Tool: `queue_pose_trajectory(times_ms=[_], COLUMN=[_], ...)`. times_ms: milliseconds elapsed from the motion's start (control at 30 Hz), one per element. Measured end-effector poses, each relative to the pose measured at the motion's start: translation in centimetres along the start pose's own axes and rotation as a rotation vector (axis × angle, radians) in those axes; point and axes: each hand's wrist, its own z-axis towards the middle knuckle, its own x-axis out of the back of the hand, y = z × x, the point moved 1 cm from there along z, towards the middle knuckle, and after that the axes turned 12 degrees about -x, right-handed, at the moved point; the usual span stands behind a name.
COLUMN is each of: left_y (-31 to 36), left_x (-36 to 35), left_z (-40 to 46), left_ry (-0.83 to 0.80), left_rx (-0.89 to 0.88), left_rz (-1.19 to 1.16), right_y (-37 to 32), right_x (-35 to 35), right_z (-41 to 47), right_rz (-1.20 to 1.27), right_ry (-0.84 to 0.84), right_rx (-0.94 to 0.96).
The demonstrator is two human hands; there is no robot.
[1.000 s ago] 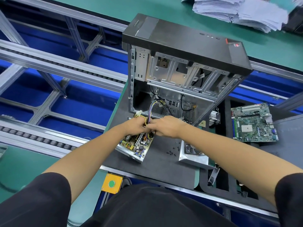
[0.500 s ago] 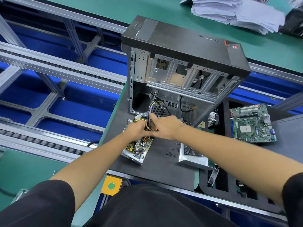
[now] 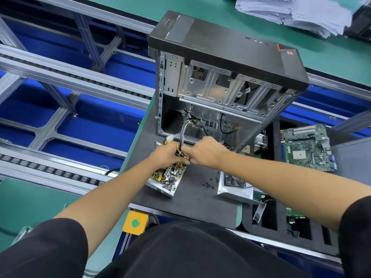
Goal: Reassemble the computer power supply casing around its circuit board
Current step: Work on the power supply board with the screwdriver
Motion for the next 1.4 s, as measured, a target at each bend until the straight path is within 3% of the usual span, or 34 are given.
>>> queue_pose_trajectory(times_ms=[167,233,300,400,500,600,733,833,900,1033,1100,1167,1300,1400], left_y=[0.4,0.3,0.2,-0.1,0.3,0.8,1.2,1.5,1.6,1.8,2.1,2.1,1.5,1.1], left_x=[-0.3,-0.5,-0.5,-0.5,-0.2,0.1,0.0,-0.3,-0.2,-0.1,0.1,0.2,-0.5,-1.1], left_z=[-0.3,-0.2,-0.2,-0.2,-0.5,-0.3,-0.3,-0.5,-0.6,-0.7,-0.7,-0.6,-0.3,0.0], left_ry=[0.078,0.066,0.037,-0.015,0.069,0.051,0.085,0.124,0.16,0.134,0.102,0.084,0.169,0.228], left_rx=[-0.04,-0.009,0.029,0.029,-0.006,-0.068,-0.119,-0.178,-0.182,-0.091,-0.111,-0.127,-0.148,-0.153], left_rz=[-0.024,-0.019,-0.018,-0.035,0.019,-0.031,-0.023,-0.018,-0.03,-0.048,-0.037,-0.06,0.003,0.059], right_y=[-2.3,-2.4,-1.9,-0.4,1.0,0.5,-1.6,-2.5,-1.7,1.2,1.8,1.7,-1.8,-2.5], right_x=[0.1,0.4,0.8,1.6,2.3,1.7,-0.4,-0.7,0.2,1.9,2.2,2.1,-0.2,-0.4], right_z=[-0.1,0.0,0.2,0.8,1.3,0.8,-1.0,-1.1,-0.8,0.4,0.8,0.8,-0.4,0.3], right_rz=[0.125,0.128,0.066,-0.081,-0.141,0.003,0.389,0.557,0.519,-0.037,-0.089,0.0,0.448,0.59], right_ry=[-0.095,-0.125,-0.122,-0.096,-0.115,-0.117,-0.183,-0.235,-0.257,-0.175,-0.205,-0.179,-0.25,-0.298], right_rx=[-0.388,-0.403,-0.27,0.18,0.425,0.236,-0.429,-0.564,-0.454,0.295,0.451,0.335,-0.452,-0.554])
